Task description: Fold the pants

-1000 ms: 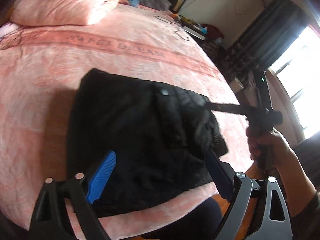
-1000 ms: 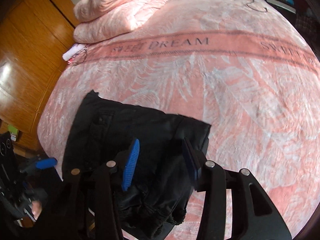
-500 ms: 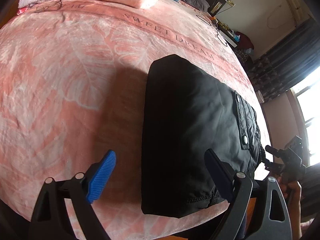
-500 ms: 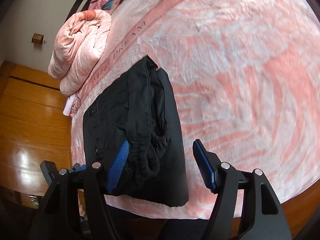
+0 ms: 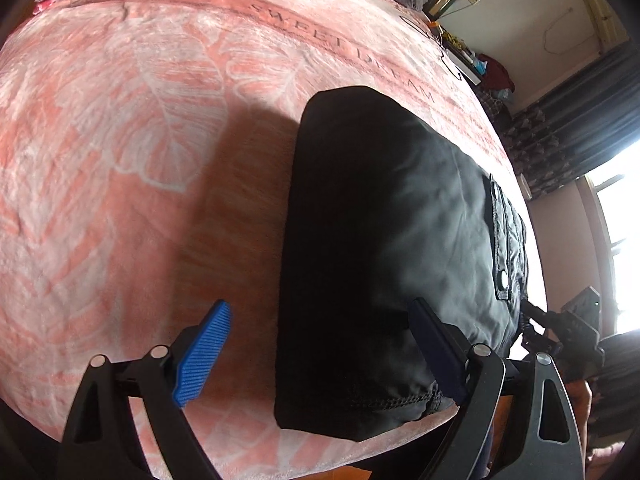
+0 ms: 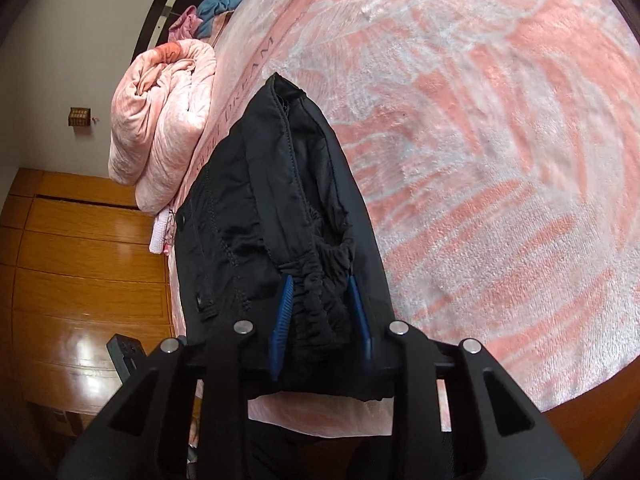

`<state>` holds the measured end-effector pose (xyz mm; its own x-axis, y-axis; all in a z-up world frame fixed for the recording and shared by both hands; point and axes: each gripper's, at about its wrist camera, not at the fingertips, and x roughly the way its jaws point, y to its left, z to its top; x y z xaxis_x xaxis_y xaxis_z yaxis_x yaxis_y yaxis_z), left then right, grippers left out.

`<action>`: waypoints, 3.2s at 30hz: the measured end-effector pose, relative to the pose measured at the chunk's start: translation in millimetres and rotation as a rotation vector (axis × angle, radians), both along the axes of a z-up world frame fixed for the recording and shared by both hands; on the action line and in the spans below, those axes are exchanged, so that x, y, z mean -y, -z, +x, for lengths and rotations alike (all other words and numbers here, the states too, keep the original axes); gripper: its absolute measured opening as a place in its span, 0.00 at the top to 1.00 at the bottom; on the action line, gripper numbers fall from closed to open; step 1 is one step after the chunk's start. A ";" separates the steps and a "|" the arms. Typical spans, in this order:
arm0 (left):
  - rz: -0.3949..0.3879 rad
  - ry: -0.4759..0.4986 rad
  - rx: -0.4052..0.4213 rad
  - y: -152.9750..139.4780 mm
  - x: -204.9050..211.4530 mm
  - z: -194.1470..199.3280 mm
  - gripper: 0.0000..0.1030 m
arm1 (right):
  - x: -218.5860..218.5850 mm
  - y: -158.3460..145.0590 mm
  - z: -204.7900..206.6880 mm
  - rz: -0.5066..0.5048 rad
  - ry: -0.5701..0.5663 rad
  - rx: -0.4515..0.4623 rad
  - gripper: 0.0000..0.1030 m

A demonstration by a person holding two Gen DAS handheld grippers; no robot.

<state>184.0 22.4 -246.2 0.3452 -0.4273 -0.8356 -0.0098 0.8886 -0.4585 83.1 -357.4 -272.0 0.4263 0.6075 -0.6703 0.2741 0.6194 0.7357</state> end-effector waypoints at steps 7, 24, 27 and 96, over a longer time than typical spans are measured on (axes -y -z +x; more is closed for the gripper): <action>-0.063 0.012 0.115 -33.6 2.8 2.3 0.12 | 5.7 -80.1 8.4 -0.150 0.015 0.198 0.63; -0.083 0.092 -0.060 6.7 23.9 38.2 0.09 | -8.2 -59.5 87.6 -0.079 -0.092 0.164 0.38; -0.071 0.115 -0.090 11.8 28.0 49.7 0.08 | -11.5 -37.5 124.1 -0.051 -0.118 0.110 0.38; -0.367 0.279 -0.104 -7.4 -18.7 109.3 0.60 | -67.6 -45.4 129.4 0.159 -0.443 0.102 0.61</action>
<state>293.3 41.1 -238.8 0.0981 -0.7653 -0.6362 0.1435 0.6434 -0.7519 212.5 -289.8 -226.5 0.1620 0.8368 -0.5231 -0.0688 0.5384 0.8399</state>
